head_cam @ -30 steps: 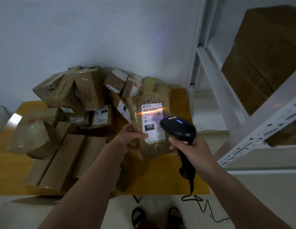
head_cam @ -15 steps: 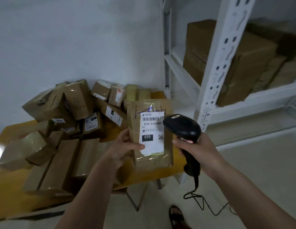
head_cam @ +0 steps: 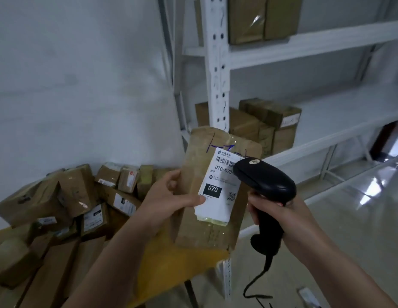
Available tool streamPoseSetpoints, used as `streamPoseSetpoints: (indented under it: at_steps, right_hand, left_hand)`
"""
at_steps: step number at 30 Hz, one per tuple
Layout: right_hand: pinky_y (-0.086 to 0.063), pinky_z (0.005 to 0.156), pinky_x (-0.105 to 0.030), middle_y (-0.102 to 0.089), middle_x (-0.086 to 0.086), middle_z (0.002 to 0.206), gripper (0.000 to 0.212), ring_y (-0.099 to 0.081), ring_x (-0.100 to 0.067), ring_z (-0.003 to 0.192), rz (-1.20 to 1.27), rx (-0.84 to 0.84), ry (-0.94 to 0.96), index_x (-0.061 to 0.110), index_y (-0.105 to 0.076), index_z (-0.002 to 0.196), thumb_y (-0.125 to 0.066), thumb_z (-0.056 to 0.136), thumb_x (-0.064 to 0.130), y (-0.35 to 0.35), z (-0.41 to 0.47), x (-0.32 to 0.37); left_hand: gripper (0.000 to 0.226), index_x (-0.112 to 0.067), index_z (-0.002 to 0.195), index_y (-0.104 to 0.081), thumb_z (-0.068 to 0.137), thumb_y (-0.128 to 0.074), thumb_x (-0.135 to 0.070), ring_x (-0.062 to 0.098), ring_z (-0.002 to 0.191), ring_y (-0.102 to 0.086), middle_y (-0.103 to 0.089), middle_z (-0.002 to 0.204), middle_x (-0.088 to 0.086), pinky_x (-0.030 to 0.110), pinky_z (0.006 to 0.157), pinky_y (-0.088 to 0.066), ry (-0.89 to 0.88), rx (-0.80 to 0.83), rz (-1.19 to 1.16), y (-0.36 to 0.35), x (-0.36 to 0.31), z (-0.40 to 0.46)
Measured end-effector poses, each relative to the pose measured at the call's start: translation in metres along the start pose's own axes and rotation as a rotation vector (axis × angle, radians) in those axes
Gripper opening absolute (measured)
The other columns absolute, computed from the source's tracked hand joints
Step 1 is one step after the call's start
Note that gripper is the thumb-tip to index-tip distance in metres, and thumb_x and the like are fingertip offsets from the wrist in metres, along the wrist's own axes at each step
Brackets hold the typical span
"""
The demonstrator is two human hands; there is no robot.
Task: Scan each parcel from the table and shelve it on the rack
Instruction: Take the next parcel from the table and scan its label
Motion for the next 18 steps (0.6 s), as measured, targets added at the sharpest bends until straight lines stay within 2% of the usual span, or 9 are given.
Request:
streamPoseSetpoints:
  at_steps: [3, 6, 9, 11, 13, 18]
  right_hand:
    - [-0.044, 0.054, -0.022, -0.056, -0.013, 0.062, 0.012, -0.051, -0.021, 0.055, 0.063, 0.008, 0.095, 0.008, -0.065, 0.075, -0.071, 0.07, 0.018, 0.024, 0.0, 0.037]
    - [-0.044, 0.058, -0.027, -0.054, -0.017, 0.065, 0.018, -0.049, -0.025, 0.058, 0.087, 0.03, 0.179, 0.006, -0.066, 0.078, -0.078, 0.068, 0.014, 0.052, 0.003, 0.072]
    - [-0.043, 0.061, -0.033, -0.054, -0.018, 0.069, 0.032, -0.049, -0.027, 0.06, 0.107, 0.048, 0.243, 0.005, -0.065, 0.081, -0.078, 0.061, 0.026, 0.086, 0.01, 0.106]
    - [-0.045, 0.06, -0.031, -0.054, -0.018, 0.069, 0.034, -0.05, -0.026, 0.059, 0.117, 0.059, 0.284, 0.006, -0.065, 0.081, -0.077, 0.058, 0.029, 0.11, 0.019, 0.13]
    - [-0.047, 0.058, -0.029, -0.055, -0.018, 0.068, 0.03, -0.051, -0.025, 0.058, 0.117, 0.066, 0.319, 0.009, -0.067, 0.079, -0.077, 0.057, 0.027, 0.134, 0.03, 0.153]
    - [-0.047, 0.057, -0.031, -0.055, -0.015, 0.067, 0.013, -0.052, -0.024, 0.057, 0.134, 0.055, 0.388, 0.01, -0.065, 0.077, -0.074, 0.067, 0.011, 0.194, 0.065, 0.197]
  left_hand:
    - [0.091, -0.032, 0.127, -0.049, 0.048, -0.093, -0.039, 0.008, 0.096, -0.068, -0.067, 0.112, -0.01, 0.029, 0.081, -0.056, -0.104, -0.029, 0.069, -0.02, -0.05, 0.0]
    - [0.08, -0.038, 0.129, -0.043, 0.062, -0.087, -0.038, 0.004, 0.09, -0.066, -0.064, 0.107, -0.011, 0.018, 0.068, -0.052, -0.212, -0.076, 0.142, -0.044, -0.102, 0.002]
    - [0.078, -0.043, 0.13, -0.041, 0.066, -0.084, -0.04, -0.001, 0.093, -0.06, -0.059, 0.112, -0.013, 0.01, 0.062, -0.046, -0.317, -0.111, 0.216, -0.073, -0.154, 0.007]
    - [0.081, -0.044, 0.133, -0.04, 0.065, -0.085, -0.042, 0.001, 0.098, -0.058, -0.058, 0.116, -0.013, 0.017, 0.071, -0.05, -0.371, -0.134, 0.254, -0.092, -0.189, 0.011]
    - [0.083, -0.044, 0.135, -0.039, 0.065, -0.084, -0.044, 0.003, 0.096, -0.059, -0.057, 0.111, -0.014, 0.025, 0.078, -0.052, -0.415, -0.154, 0.299, -0.113, -0.224, 0.019]
    - [0.074, -0.045, 0.132, -0.042, 0.068, -0.08, -0.048, 0.005, 0.089, -0.062, -0.054, 0.101, -0.021, 0.027, 0.075, -0.053, -0.496, -0.194, 0.39, -0.175, -0.307, 0.045]
Point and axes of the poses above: each hand's wrist, its own z-axis towards the middle knuckle, its own y-axis out of the back of the hand, x = y × z, the point moved 10 cm from there along z, towards the middle knuckle
